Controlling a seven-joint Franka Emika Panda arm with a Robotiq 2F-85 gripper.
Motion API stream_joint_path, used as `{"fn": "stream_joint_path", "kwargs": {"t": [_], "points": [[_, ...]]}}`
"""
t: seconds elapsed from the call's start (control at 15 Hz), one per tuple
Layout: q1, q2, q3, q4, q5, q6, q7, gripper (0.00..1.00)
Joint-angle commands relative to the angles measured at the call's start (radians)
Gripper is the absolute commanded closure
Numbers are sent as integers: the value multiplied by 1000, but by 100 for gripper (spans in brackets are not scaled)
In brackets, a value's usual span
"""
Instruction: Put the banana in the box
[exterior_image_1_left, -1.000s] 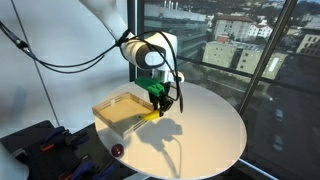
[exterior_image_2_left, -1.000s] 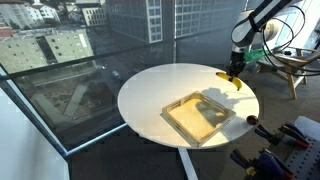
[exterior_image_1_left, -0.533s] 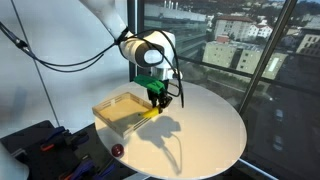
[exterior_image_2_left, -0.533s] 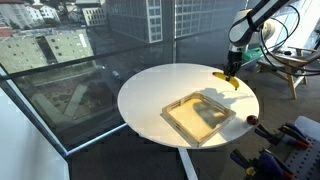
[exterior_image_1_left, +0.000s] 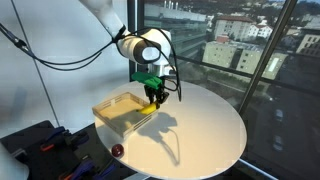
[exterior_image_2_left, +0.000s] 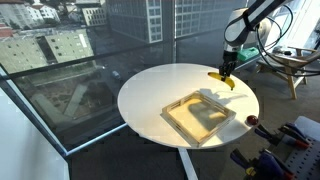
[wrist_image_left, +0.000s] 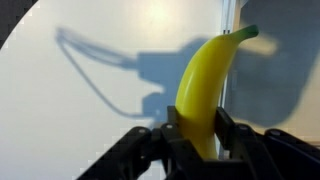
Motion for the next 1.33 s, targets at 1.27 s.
{"fn": "stream_joint_path", "kwargs": {"t": [1.27], "points": [[83, -26, 53, 48, -12, -145, 1, 84]]}}
